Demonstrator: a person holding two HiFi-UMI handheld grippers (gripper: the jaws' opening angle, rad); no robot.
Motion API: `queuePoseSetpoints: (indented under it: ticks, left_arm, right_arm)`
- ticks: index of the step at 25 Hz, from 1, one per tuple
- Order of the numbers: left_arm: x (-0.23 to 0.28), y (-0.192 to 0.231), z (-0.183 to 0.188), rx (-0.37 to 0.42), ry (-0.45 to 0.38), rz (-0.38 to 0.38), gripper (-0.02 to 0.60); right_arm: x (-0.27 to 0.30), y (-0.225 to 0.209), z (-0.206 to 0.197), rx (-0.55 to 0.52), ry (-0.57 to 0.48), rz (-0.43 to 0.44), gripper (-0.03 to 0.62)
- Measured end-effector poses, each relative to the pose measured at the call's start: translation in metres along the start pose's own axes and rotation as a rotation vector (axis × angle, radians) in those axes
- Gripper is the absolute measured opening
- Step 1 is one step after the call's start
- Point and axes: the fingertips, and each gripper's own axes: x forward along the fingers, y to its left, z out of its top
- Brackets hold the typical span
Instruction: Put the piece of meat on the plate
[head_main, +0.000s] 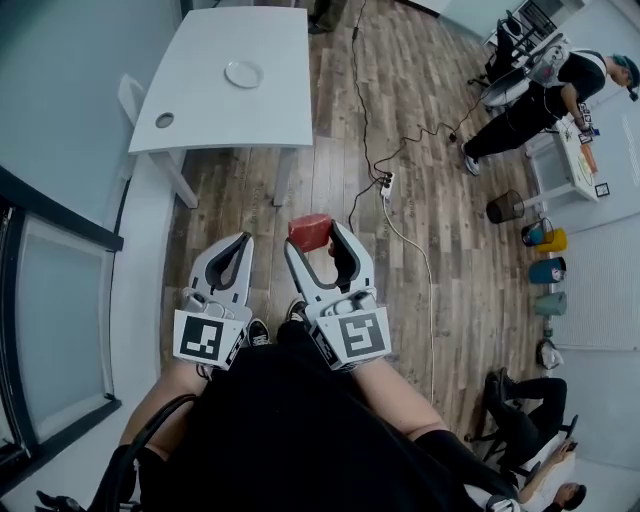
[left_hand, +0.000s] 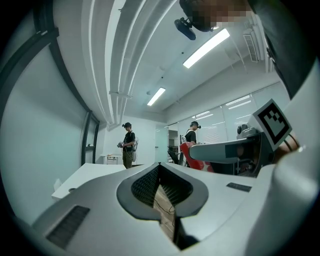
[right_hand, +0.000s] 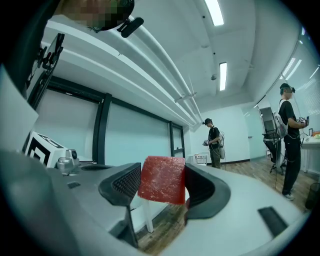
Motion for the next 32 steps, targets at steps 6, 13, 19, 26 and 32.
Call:
queuePoseSetpoints:
  ticks: [6, 13, 19, 26, 32]
  left_arm:
    - [0.04, 0.016, -0.004, 0.003, 0.011, 0.028, 0.003]
    - [0.099, 0.04, -0.002, 0.005, 0.009, 0.075, 0.003]
    - [0.145, 0.043, -0.002, 0.015, 0.03, 0.11, 0.003]
    - [0.184, 0.045, -0.001, 0.031, 0.035, 0.175, 0.003]
    - [0.191, 0.055, 0.001, 0.026, 0.048, 0.208, 0.003]
  right_arm:
    - [0.035, -0.032, -0.002, 0.011, 0.004, -0.003, 0.279]
    - [0.084, -0.074, -0.003, 0.02, 0.022, 0.034, 0.279]
    - [0.112, -0.11, 0.003, 0.023, 0.023, 0.066, 0.278]
    - [0.137, -0.137, 0.011, 0.033, -0.02, 0.134, 0.279]
    - [0.151, -0.135, 0.01, 0.049, -0.009, 0.178, 0.278]
